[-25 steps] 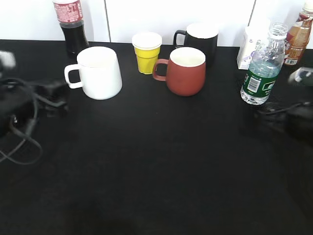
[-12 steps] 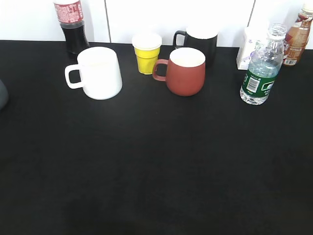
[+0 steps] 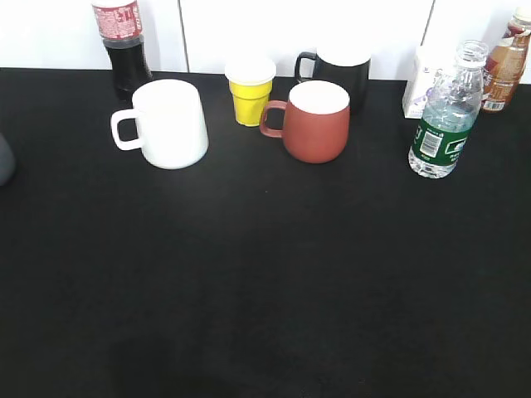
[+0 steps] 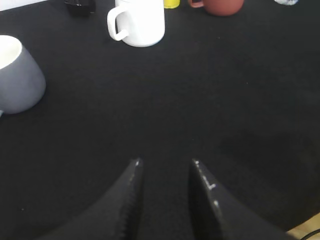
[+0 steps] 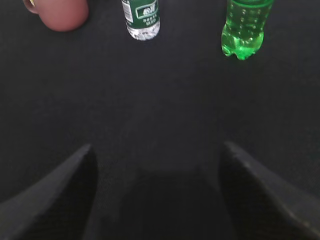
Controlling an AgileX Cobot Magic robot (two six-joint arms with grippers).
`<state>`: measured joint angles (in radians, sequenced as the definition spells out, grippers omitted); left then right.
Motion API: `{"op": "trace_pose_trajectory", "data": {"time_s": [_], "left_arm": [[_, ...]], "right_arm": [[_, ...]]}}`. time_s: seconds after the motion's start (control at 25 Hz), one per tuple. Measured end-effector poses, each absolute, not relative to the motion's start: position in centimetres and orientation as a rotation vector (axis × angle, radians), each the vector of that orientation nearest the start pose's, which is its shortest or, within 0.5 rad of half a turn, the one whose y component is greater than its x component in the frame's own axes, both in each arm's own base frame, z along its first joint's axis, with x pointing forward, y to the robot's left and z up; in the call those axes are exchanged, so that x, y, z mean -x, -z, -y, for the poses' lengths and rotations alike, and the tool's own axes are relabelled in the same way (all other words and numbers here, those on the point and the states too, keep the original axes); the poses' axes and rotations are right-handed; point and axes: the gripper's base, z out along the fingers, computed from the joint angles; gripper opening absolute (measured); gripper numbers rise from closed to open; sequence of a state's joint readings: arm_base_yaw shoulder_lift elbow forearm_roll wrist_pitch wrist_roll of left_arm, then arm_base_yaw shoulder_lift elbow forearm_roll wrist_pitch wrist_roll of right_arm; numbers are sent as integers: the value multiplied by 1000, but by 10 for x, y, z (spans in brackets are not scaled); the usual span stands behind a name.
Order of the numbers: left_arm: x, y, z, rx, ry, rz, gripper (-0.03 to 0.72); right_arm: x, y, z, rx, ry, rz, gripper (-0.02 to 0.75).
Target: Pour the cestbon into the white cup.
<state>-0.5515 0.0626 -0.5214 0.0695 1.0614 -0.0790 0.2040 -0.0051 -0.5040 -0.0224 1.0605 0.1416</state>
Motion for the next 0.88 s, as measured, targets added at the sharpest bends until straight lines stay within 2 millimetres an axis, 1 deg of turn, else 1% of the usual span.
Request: {"op": "trace_pose_trajectory", "data": {"time_s": [0.36, 0.48, 0.8, 0.88], "left_arm": [[-4, -283, -1, -495, 341, -2045, 241], [-3, -283, -1, -481, 335, -2048, 240], [-3, -283, -2, -38, 79, -2088, 239], [-3, -283, -2, 8, 52, -2087, 239]], "right_arm": [[5, -280, 1, 65, -217, -2026, 573], [5, -280, 1, 18, -188, -2025, 573], [5, -280, 0, -216, -42, -2007, 573], [5, -280, 0, -216, -40, -2006, 573]]}}
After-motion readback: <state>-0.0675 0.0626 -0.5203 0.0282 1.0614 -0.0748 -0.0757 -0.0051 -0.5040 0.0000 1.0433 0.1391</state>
